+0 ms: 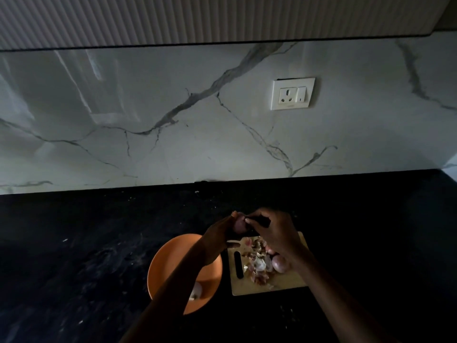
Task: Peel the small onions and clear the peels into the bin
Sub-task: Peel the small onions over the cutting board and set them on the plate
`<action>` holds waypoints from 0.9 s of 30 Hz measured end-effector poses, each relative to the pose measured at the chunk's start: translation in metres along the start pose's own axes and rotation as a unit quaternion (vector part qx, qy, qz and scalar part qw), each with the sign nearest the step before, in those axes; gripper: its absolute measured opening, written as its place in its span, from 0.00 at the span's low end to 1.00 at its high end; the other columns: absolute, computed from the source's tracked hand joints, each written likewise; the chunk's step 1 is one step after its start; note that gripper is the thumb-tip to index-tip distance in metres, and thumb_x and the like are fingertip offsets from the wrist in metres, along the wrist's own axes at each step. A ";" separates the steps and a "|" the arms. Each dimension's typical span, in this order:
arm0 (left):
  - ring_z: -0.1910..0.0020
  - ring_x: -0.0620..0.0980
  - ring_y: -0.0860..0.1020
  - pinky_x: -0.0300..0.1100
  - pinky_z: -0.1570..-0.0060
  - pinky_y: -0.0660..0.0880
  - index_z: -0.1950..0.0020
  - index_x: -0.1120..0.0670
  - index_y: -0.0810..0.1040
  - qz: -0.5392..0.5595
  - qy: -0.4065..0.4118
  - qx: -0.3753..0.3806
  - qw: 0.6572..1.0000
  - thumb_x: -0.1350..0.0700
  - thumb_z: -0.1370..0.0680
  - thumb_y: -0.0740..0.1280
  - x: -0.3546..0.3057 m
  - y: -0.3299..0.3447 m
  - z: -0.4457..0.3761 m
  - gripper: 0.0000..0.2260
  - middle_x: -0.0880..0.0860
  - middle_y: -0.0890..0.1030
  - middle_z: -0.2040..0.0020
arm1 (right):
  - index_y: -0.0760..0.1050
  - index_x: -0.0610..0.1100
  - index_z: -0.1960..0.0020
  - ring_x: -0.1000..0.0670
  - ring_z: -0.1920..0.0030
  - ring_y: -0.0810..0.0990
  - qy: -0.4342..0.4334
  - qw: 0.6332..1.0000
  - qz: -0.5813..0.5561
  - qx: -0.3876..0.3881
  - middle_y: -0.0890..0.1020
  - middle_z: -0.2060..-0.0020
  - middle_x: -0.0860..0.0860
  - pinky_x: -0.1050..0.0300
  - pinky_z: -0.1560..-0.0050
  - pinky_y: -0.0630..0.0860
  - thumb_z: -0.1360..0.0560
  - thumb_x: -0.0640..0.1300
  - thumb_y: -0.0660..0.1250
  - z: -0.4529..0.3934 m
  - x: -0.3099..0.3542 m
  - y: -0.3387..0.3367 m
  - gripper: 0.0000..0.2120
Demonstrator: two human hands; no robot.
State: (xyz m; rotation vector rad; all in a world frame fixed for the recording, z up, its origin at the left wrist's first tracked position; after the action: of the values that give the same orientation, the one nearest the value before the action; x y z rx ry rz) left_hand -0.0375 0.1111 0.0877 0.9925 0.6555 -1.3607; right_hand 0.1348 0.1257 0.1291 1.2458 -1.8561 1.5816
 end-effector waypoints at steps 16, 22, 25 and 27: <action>0.52 0.54 0.81 0.43 0.57 0.76 0.39 0.50 0.79 0.011 0.018 0.031 0.999 0.46 0.16 0.56 -0.007 0.002 -0.001 0.15 0.56 0.84 0.49 | 0.79 0.47 0.56 0.57 0.61 0.81 0.010 0.999 0.003 -0.036 0.82 0.64 0.56 0.66 0.63 0.75 0.31 0.42 0.77 -0.003 0.004 0.007 0.08; 0.55 0.53 0.83 0.43 0.61 0.76 0.34 0.53 0.76 0.025 0.017 0.004 1.000 0.40 0.21 0.59 -0.001 0.005 -0.007 0.22 0.56 0.84 0.48 | 0.81 0.47 0.53 0.61 0.59 0.81 0.043 0.999 -0.025 -0.011 0.83 0.61 0.56 0.70 0.60 0.74 0.29 0.42 0.76 -0.005 -0.001 0.005 0.06; 0.57 0.51 0.82 0.41 0.64 0.77 0.35 0.53 0.76 0.036 0.007 -0.008 0.999 0.42 0.17 0.56 -0.001 0.007 -0.010 0.20 0.56 0.84 0.49 | 0.81 0.46 0.52 0.59 0.57 0.83 0.059 0.997 -0.050 0.008 0.84 0.60 0.55 0.61 0.57 0.79 0.27 0.44 0.74 -0.005 -0.003 0.004 0.05; 0.60 0.50 0.81 0.39 0.66 0.76 0.39 0.53 0.78 0.053 0.004 -0.006 0.999 0.45 0.16 0.54 -0.003 0.007 -0.011 0.18 0.54 0.84 0.52 | 0.82 0.46 0.51 0.57 0.56 0.83 0.064 0.996 -0.059 0.022 0.85 0.59 0.54 0.56 0.54 0.81 0.26 0.44 0.74 -0.006 -0.004 0.005 0.05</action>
State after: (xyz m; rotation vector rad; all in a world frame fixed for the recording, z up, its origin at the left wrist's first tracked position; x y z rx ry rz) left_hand -0.0291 0.1211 0.0867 1.0095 0.6072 -1.2583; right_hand 0.1317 0.1328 0.1252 1.2185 -1.6464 1.6063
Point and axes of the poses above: each hand's wrist, its own z-axis away from the middle knuckle, its own y-axis out of the palm, x = y × z, the point moved 3 cm from there along -z, towards the middle knuckle
